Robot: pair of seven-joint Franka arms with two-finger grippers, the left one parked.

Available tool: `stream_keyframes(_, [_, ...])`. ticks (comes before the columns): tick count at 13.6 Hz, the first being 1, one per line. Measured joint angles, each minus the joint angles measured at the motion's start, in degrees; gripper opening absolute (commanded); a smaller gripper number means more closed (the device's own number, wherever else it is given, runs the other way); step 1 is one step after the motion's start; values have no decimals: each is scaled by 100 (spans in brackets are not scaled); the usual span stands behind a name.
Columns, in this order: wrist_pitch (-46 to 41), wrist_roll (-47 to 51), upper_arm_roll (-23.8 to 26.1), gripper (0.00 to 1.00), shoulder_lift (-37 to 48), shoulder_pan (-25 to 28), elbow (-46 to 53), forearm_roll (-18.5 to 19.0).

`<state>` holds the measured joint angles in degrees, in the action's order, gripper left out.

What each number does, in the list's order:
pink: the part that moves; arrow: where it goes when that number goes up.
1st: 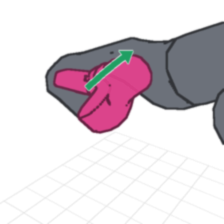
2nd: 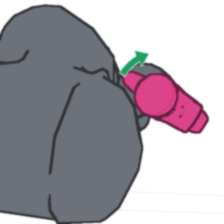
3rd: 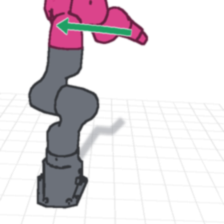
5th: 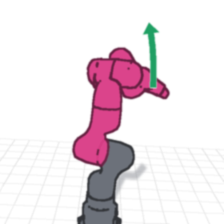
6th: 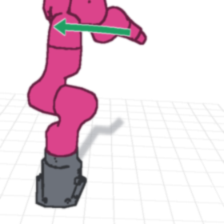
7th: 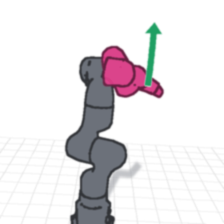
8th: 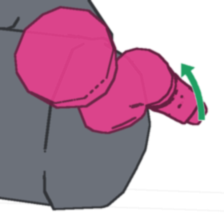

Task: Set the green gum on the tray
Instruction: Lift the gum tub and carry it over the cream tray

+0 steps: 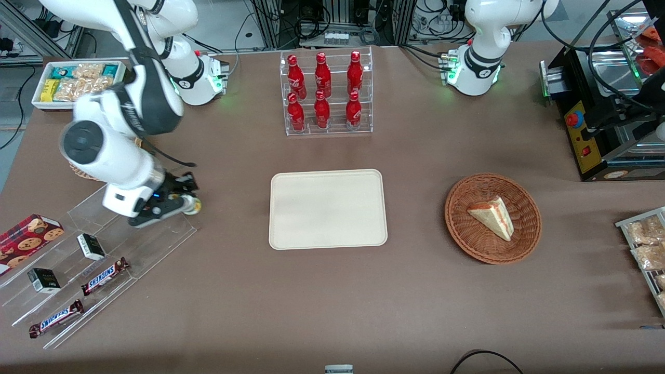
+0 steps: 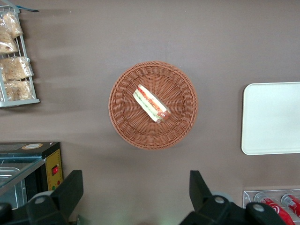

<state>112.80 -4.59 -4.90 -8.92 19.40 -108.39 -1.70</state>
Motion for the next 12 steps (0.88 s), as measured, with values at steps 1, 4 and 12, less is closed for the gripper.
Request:
stream_keyframes(1, [4,319,0,0,-242,175,233,-80])
stream_keyframes(4, [80,1245,3,0,-991,654,872,-273])
stream_keyframes(12, [911,3467,2,0,-2071,1831,1506,-452])
